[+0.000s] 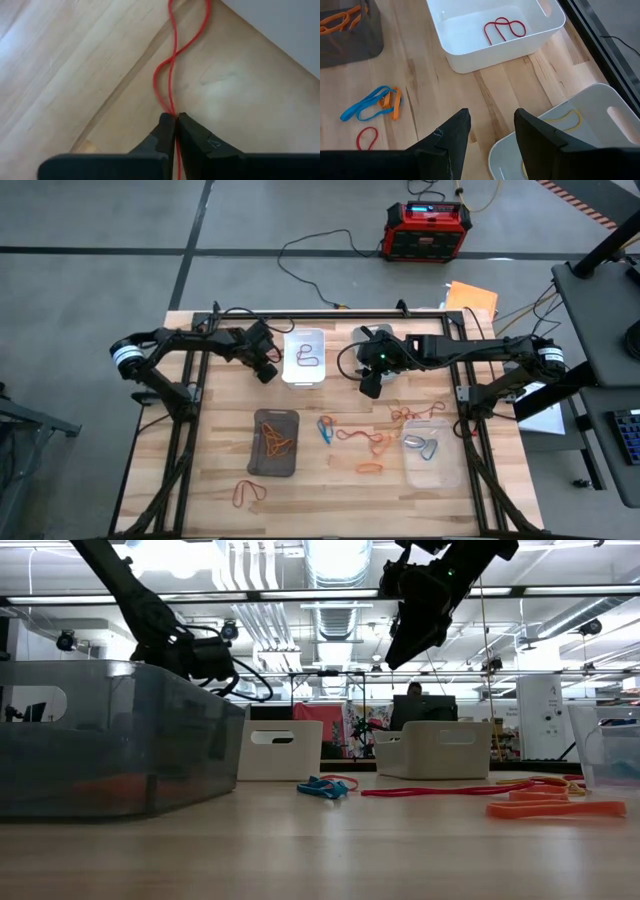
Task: Sort rubber bands into baskets
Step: Put the red rubber band into the white bin
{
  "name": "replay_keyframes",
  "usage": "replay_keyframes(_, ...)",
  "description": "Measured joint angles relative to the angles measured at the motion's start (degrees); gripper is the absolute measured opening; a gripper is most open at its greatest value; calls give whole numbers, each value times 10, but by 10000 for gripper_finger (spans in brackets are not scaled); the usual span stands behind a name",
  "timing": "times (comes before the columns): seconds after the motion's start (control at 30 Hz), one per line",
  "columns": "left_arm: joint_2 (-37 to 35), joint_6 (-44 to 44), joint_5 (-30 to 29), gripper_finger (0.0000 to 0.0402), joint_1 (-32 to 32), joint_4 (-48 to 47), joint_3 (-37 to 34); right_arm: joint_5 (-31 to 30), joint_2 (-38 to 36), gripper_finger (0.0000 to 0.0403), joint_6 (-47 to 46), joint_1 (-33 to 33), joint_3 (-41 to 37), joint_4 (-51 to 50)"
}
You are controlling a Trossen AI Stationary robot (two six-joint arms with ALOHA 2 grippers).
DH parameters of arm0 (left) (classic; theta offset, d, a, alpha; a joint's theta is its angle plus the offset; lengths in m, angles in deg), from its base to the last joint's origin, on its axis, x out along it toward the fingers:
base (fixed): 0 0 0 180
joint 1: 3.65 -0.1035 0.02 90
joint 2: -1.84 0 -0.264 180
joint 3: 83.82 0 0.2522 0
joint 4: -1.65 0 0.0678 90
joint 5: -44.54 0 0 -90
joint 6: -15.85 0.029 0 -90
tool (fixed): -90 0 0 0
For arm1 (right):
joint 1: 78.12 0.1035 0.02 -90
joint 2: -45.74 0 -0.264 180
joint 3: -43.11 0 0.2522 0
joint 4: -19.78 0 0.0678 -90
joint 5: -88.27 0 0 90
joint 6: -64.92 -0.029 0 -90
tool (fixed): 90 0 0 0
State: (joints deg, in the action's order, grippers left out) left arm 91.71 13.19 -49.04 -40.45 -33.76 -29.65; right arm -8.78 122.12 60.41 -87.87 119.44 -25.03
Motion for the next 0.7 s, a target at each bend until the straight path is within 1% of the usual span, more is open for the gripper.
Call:
replay_keyframes(0.17, -43, 7, -15, 0, -2, -41, -2, 0, 0, 151, -4, 0, 0, 0)
replay_keyframes(0.33, -114, 7, -12, 0, -1, -77, 1, 0, 0, 151, -4, 0, 0, 0)
replay_keyframes(0.5, -199, 17, -8, 0, -1, -85, 1, 0, 0, 151, -4, 0, 0, 0)
replay_keyframes(0.7, -290, 29, 18, 0, 0, -81, 13, 0, 0, 151, -4, 0, 0, 0)
